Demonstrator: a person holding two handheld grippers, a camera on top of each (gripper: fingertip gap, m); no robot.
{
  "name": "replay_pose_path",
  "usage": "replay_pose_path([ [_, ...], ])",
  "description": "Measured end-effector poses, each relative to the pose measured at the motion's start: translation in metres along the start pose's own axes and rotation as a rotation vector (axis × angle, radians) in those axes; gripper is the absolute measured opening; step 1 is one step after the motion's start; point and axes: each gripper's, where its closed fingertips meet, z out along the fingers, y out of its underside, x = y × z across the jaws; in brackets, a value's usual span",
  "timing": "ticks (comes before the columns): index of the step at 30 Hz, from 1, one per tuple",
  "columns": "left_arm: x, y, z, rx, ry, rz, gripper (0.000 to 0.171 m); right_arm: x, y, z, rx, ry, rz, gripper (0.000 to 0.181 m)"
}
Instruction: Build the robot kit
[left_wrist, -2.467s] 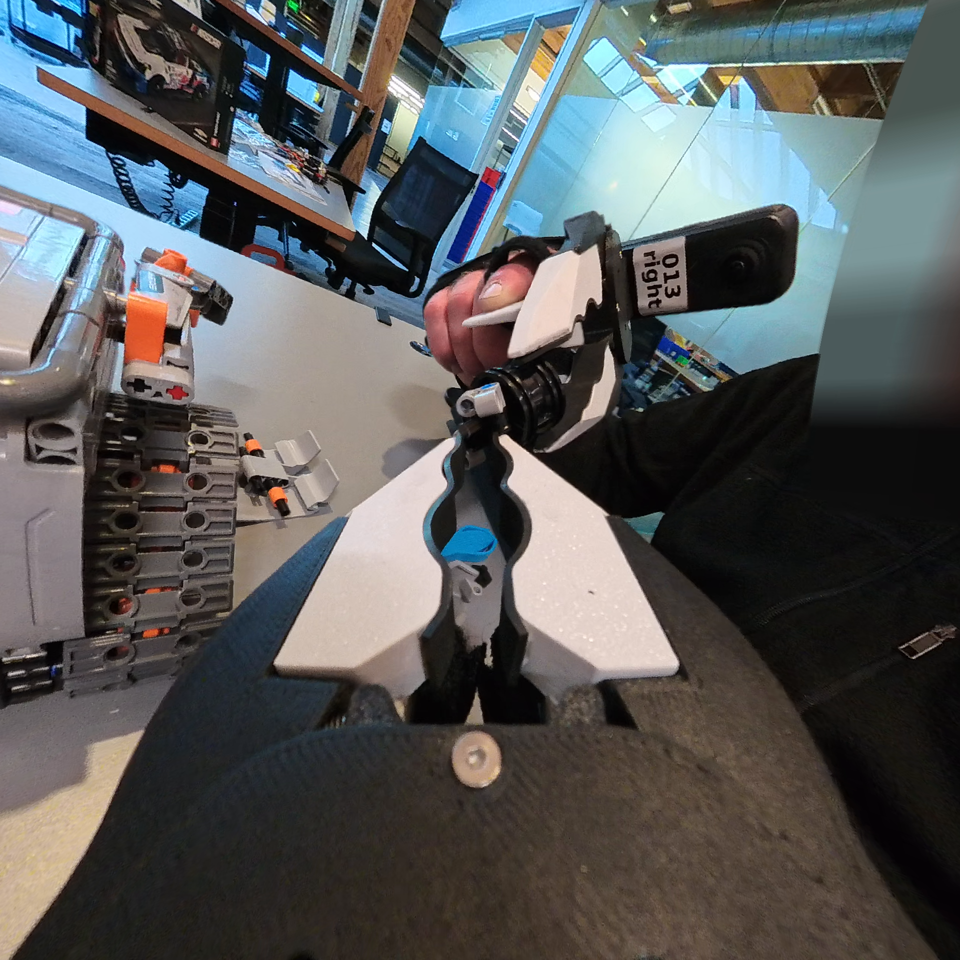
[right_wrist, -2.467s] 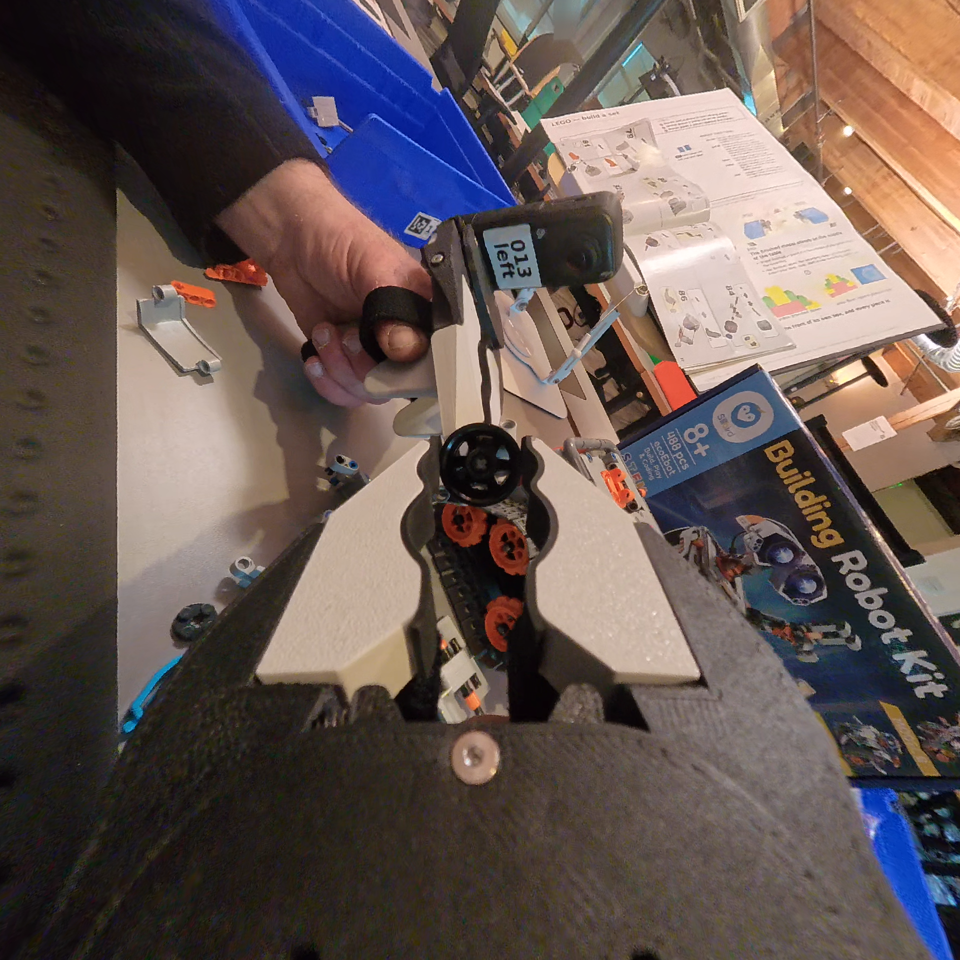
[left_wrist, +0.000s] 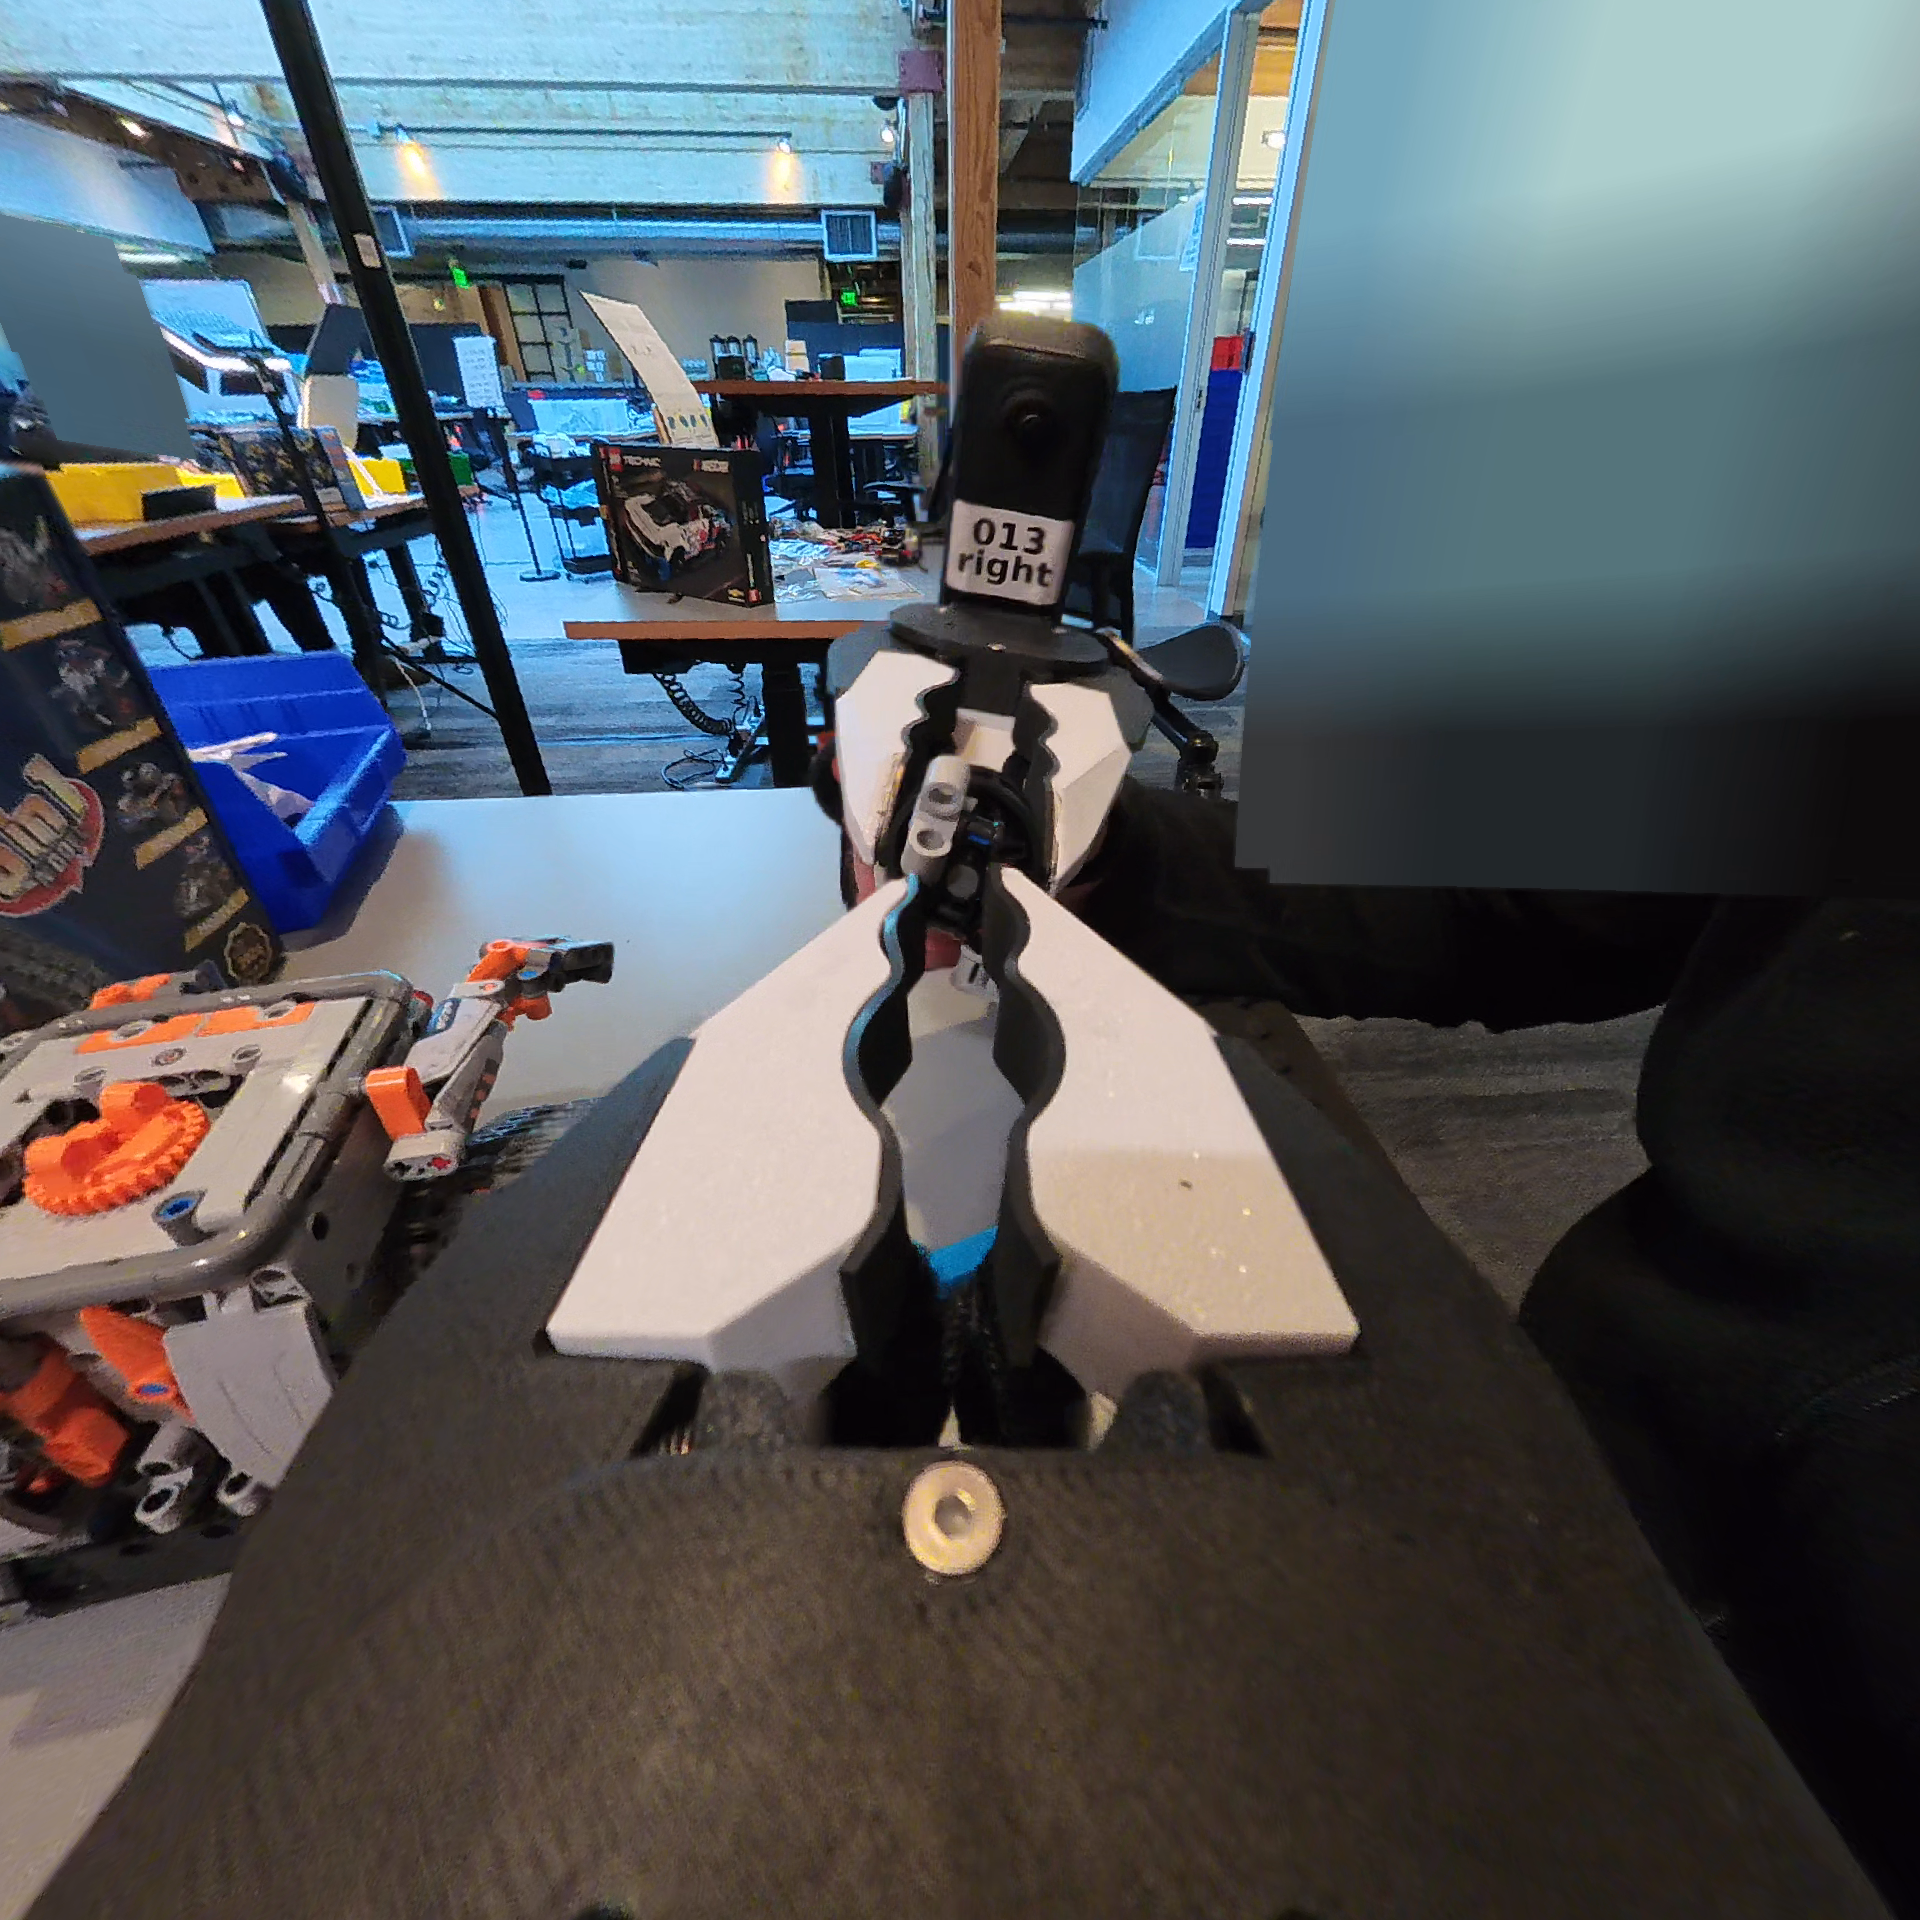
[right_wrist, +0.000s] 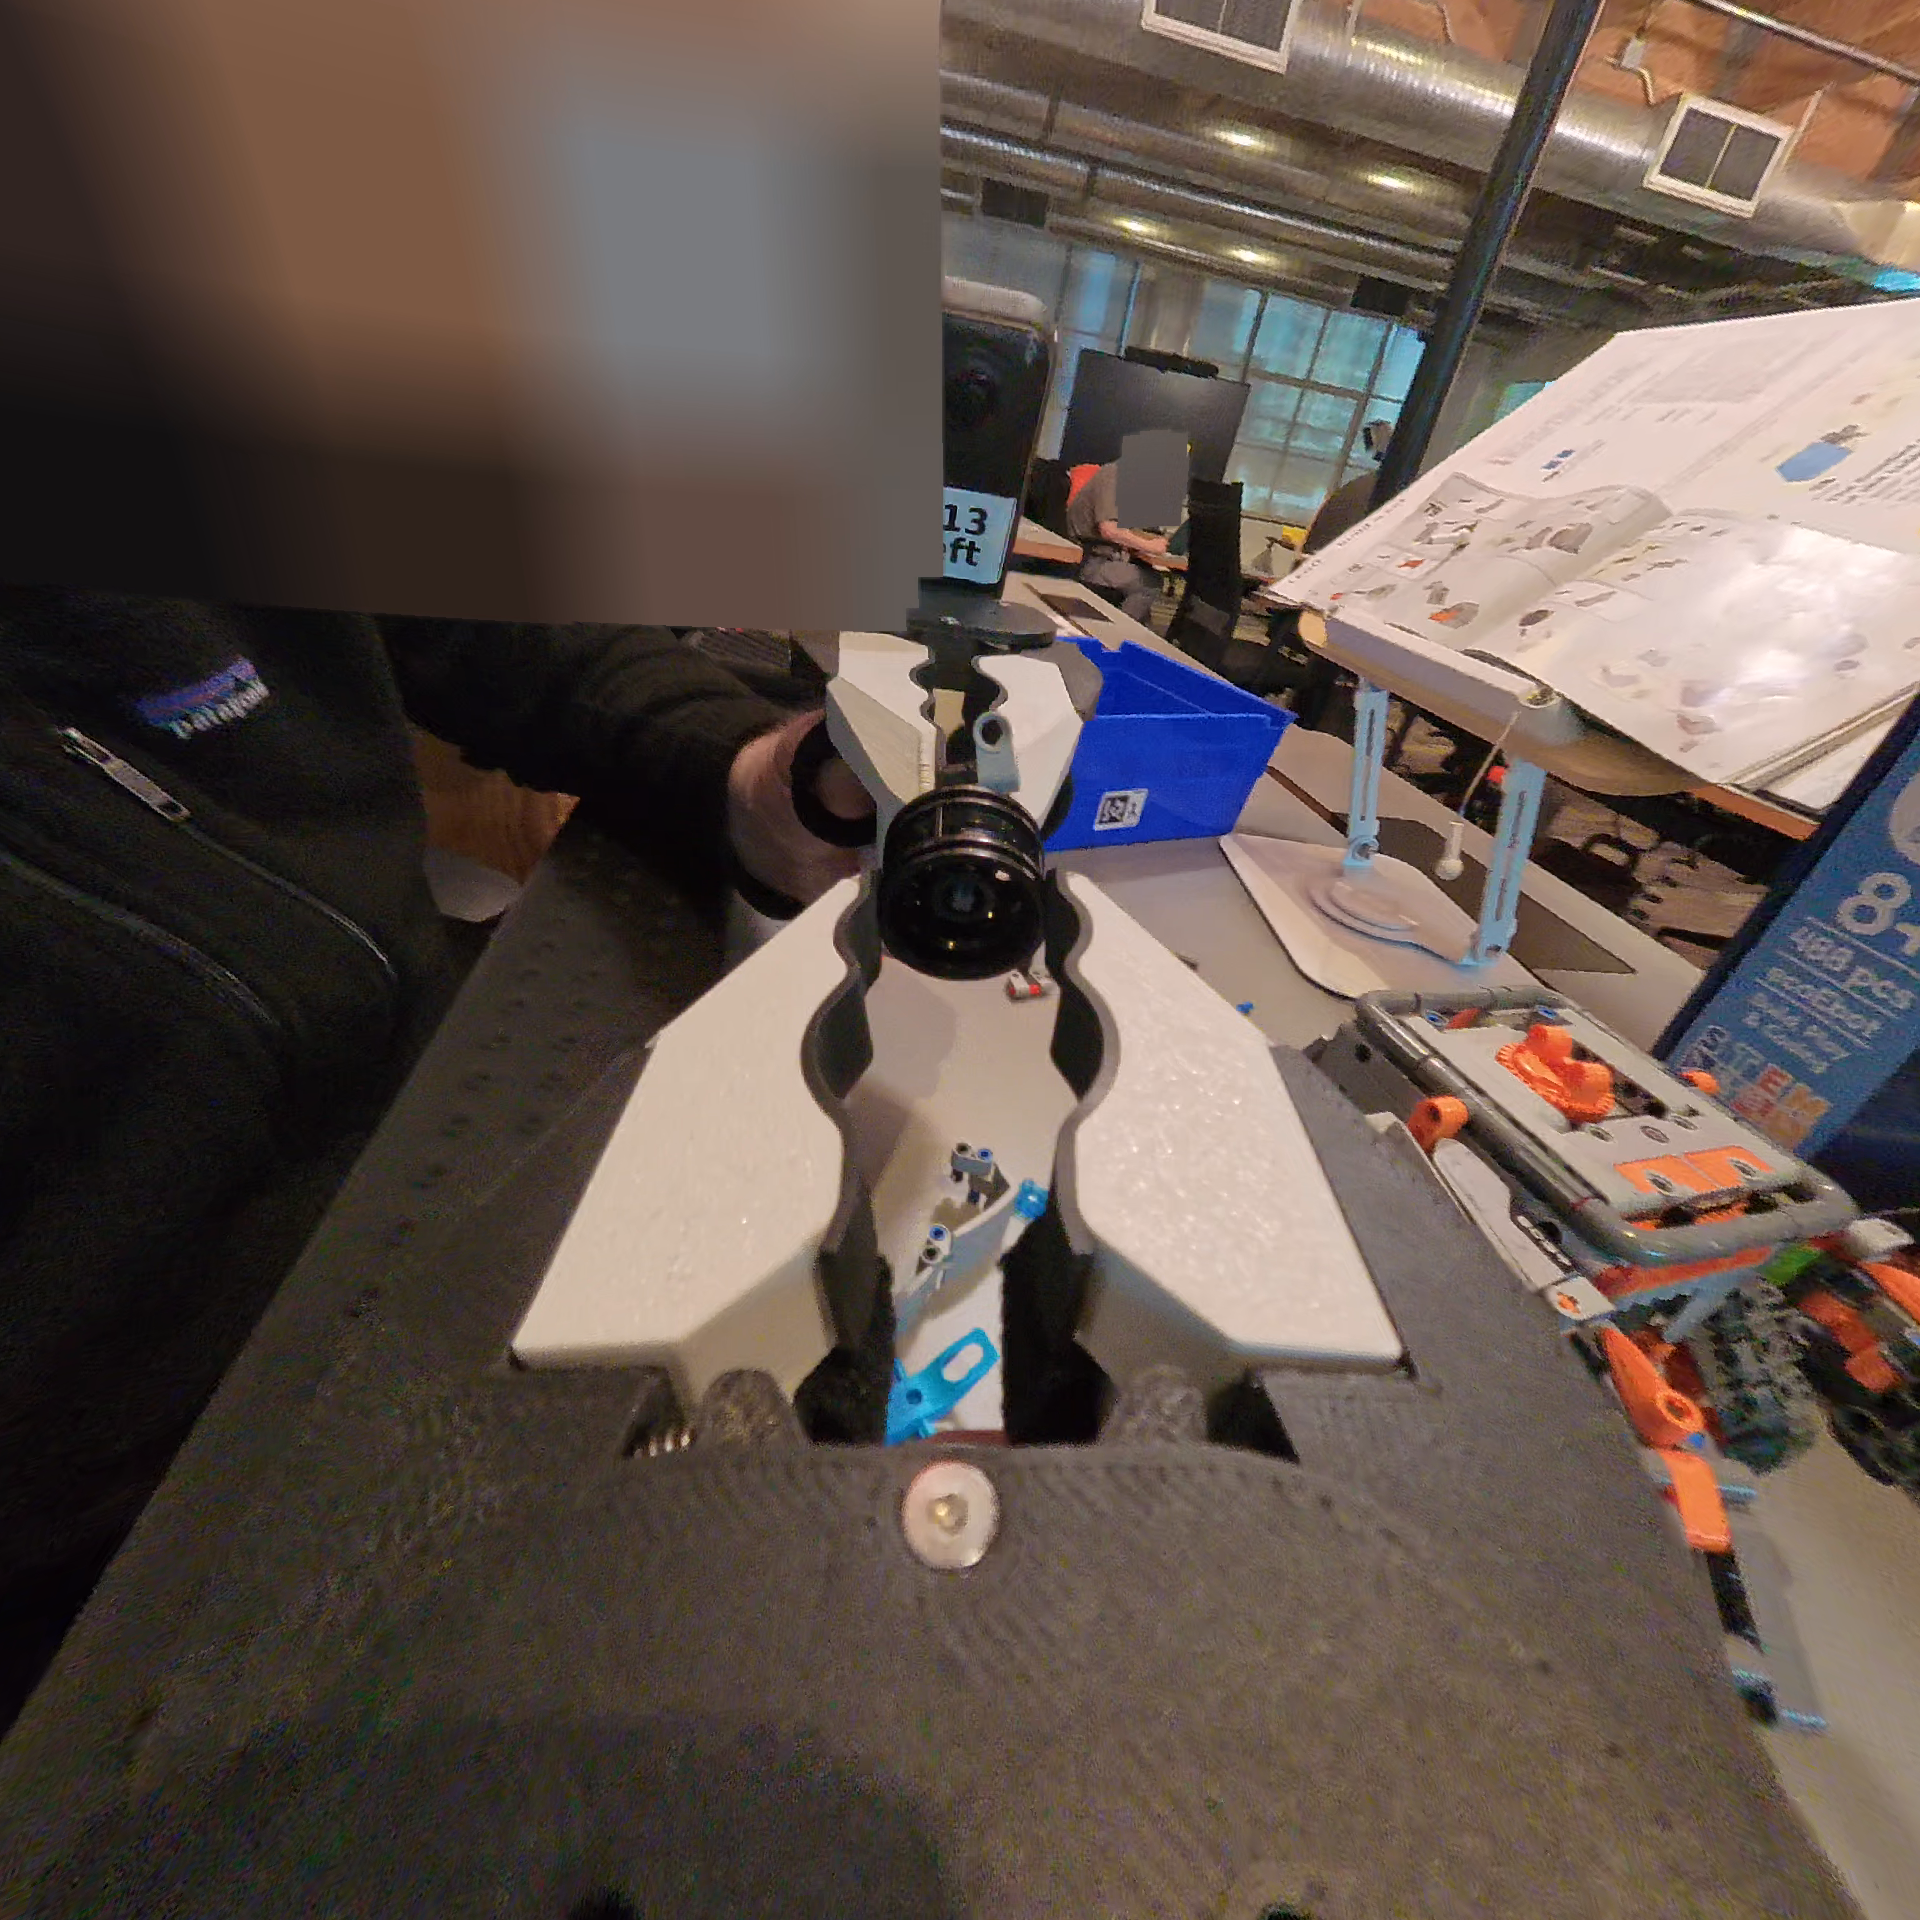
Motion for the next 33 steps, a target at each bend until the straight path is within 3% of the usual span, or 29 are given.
replay_pose_path([
  [5,-0.002,0.002,0.0,0.016,0.04,-0.154,0.005,0.003,0.006,0.001,-0.093,0.089,-0.123,0.03],
  [8,-0.001,0.004,0.0,0.009,0.046,-0.161,0.004,0.002,0.008,0.002,-0.096,0.07,-0.094,0.03],
  [11,0.001,0.006,-0.001,-0.019,0.021,-0.08,0.004,0.001,0.008,0.003,-0.074,0.03,-0.028,0.03],
  [14,0.006,0.007,0.001,-0.098,-0.052,0.163,0.004,-0.004,0.008,0.004,-0.029,-0.06,0.092,0.03],
  [17,0.007,0.009,0.0,-0.147,-0.073,0.262,0.004,-0.006,0.011,0.007,-0.008,-0.114,0.167,0.03],
  [19,0.006,0.01,-0.002,-0.144,-0.068,0.229,0.004,-0.005,0.014,0.009,-0.017,-0.104,0.148,0.03],
  [29,-0.002,0.025,-0.01,-0.066,0.047,-0.269,0.003,0.002,0.032,0.015,-0.225,0.103,-0.199,0.03],
  [33,-0.003,0.032,-0.014,-0.053,0.065,-0.322,0.003,0.0,0.037,0.016,-0.232,0.075,-0.156,0.03],
])
